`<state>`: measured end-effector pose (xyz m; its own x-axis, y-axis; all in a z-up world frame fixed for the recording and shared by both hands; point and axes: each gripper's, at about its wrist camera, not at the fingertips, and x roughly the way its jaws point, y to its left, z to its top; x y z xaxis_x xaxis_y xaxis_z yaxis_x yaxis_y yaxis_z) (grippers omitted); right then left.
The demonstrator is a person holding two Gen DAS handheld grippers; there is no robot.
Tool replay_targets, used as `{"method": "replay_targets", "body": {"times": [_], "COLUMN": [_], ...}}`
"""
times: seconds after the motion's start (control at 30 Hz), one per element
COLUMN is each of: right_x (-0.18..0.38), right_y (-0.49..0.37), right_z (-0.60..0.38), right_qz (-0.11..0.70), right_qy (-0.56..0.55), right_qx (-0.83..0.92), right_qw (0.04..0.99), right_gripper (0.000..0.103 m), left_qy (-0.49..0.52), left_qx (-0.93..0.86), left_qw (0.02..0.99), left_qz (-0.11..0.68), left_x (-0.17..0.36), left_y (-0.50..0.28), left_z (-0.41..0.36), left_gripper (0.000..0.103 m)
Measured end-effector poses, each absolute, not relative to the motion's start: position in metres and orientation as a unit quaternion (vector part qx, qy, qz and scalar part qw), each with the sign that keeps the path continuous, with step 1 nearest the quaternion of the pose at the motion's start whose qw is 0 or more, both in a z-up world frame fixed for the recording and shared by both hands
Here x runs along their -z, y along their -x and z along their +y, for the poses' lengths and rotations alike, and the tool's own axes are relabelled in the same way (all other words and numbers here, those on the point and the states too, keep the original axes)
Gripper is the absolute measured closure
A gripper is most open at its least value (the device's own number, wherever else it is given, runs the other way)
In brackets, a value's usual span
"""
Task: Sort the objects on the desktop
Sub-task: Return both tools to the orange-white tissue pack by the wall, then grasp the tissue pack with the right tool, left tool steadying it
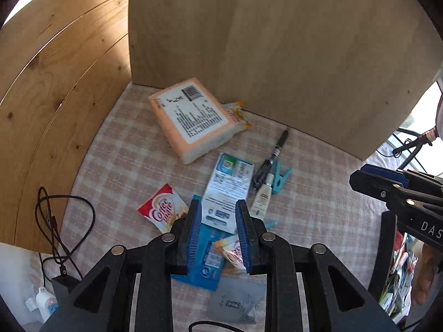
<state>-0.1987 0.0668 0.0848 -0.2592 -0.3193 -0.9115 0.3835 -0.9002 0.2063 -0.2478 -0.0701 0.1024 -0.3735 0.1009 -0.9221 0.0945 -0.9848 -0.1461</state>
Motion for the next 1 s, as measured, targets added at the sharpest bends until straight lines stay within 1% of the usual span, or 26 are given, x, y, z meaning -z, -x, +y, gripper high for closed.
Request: {"method": "replay_targets", "body": {"times": [0.13,0.3,0.4,0.47,0.57,0.7,0.77,0.93,1.0], "right_x": [-0.07,-0.047,-0.034,-0.025,-0.013,-0.003,0.001,0.012,0.013], "right_y": [0.237,0.276,0.293,0.303,0.312,0.319,0.32,0.323,0.321], "right_z": [0.02,-0.028,-0.048,-0.058,-0.068,-0.077,-0.083,-0.09,-0.091], "right_qz": [0.037,0.044,0.048,0.051,0.05,0.044,0.047,0.042,0.038], "right_qy": [-0.573,-0.582,-0.589,-0.594,-0.599,-0.604,-0.605,-0.605,-0.604], "right_qx": [0.785,0.769,0.762,0.757,0.752,0.745,0.746,0.745,0.746], "right_qw": [0.234,0.26,0.267,0.268,0.272,0.278,0.276,0.278,0.278], "right_gripper": [0.074,0.074,0.074,0.074,0.071,0.064,0.062,0.051,0.05], "left_qy": [0.561,0.563,0.565,0.566,0.564,0.561,0.559,0.551,0.548], "left_qx": [-0.821,-0.817,-0.816,-0.814,-0.813,-0.815,-0.817,-0.819,-0.821], "left_qw": [-0.009,-0.005,0.003,0.007,0.023,0.038,0.042,0.048,0.049], "left_qz": [-0.106,-0.12,-0.127,-0.132,-0.143,-0.137,-0.136,-0.151,-0.154], "left_x": [-0.085,-0.065,-0.054,-0.047,-0.039,-0.03,-0.026,-0.018,-0.017], "left_y": [0.271,0.297,0.309,0.315,0.322,0.329,0.332,0.335,0.332], "left_z": [-0.098,-0.115,-0.118,-0.118,-0.116,-0.11,-0.109,-0.112,-0.113], "left_gripper": [0.079,0.079,0.071,0.064,0.059,0.053,0.048,0.045,0.045]}}
